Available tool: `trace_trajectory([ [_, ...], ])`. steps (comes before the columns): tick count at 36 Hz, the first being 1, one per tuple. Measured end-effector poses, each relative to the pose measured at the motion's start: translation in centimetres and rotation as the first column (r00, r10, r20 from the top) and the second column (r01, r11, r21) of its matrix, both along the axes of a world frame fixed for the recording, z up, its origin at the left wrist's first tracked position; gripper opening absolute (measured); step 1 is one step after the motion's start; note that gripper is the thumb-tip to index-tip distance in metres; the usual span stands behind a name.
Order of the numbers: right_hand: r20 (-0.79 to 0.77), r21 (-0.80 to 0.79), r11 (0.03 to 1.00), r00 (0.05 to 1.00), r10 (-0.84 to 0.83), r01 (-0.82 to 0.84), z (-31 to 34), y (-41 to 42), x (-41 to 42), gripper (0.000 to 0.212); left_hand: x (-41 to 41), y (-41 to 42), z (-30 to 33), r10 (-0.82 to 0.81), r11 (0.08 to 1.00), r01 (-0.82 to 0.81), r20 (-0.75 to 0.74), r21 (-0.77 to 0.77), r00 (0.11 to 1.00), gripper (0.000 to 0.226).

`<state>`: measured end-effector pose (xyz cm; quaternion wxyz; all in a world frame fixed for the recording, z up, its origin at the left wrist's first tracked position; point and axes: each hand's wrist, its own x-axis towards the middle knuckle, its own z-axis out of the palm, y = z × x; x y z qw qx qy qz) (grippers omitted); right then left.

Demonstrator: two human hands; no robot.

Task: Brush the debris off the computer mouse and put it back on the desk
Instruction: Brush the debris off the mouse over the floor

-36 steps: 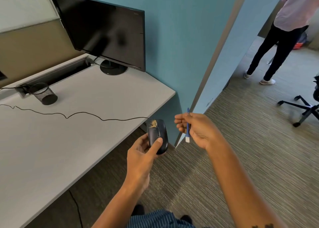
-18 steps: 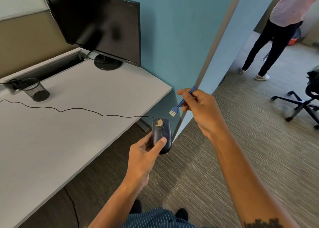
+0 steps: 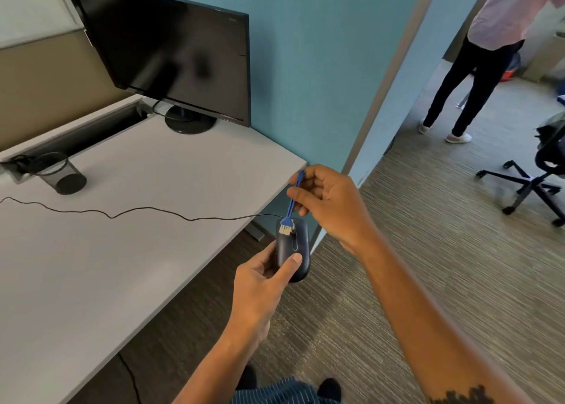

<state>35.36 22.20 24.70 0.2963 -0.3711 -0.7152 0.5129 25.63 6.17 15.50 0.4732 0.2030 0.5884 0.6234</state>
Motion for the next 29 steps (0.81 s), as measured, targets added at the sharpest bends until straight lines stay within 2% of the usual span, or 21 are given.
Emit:
trace_trajectory([
  [8,0.075,0.027,1.0,0.997,0.014,-0.016,-0.3,0.4,-1.3,0.015,-1.6,0.0,-0.1,-0.043,0.998,0.043,-0.002,0.037,0.999,0.041],
  [21,0.093,0.192,0.955,0.965,-0.245,0.224,-0.5,1.7,-2.9,0.011,-3.9,0.4,-0.7,-0.099,0.994,0.098,0.031,0.045,0.995,0.037],
  [24,0.038,0.152,0.956,0.965,-0.259,0.251,-0.6,1.5,-3.0,0.01,-4.4,0.7,-0.8,-0.104,0.994,0.103,0.024,0.035,0.994,0.037],
  [29,0.026,0.064,0.983,0.984,-0.174,0.172,-0.8,1.1,-3.2,0.013,-4.9,1.2,-0.9,-0.121,0.992,0.12,0.015,0.036,0.993,0.043],
])
